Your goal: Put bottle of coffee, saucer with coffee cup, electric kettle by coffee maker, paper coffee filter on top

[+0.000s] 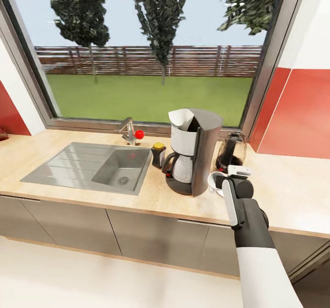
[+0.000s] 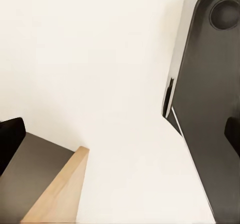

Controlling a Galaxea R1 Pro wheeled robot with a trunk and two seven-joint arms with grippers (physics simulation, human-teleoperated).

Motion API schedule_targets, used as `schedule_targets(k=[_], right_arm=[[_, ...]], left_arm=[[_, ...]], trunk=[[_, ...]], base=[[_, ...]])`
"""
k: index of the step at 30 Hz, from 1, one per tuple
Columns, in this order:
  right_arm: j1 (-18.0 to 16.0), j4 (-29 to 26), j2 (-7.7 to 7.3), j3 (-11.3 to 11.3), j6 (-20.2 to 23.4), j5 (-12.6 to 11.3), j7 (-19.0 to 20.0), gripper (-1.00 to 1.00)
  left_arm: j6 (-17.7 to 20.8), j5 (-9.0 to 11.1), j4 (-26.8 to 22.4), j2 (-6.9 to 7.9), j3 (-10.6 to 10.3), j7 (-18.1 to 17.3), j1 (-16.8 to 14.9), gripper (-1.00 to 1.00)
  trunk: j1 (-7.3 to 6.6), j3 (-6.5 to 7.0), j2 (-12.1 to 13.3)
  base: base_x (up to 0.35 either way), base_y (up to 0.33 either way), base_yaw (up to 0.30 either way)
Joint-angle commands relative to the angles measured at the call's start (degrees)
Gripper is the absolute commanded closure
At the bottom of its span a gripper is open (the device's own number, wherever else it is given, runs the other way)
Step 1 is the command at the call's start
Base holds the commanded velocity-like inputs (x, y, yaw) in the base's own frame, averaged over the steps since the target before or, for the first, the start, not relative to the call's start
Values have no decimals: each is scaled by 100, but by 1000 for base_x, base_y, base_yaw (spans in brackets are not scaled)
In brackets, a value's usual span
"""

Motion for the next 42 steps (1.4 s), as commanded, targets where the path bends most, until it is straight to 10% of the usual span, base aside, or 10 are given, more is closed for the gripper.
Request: schedule_targets(k=[1,32,33,42], right_arm=[[-6,-23,5,-6,22,-16,-8,100],[-5,518,-229,-538,35,21,-24,100],[-5,679,-235,-539,35,19,-24,100],[-5,822,-246,-553,33,7,-24,100]], left_arm=[[-17,57,-8,1,-48,9,-4,-100],[-685,10,-780,372,-55,-423,-81,-100],[-683,11,-953,404,-53,-1447,-79,-100],[-660,-20,-787,629,-58,-1474,-10,-100]], trunk=[[3,-12,-12],[3,-12,-12],[3,-12,-12],[3,-12,-12]], base=[[0,0,0],[0,0,0],[0,0,-16],[0,0,-166]])
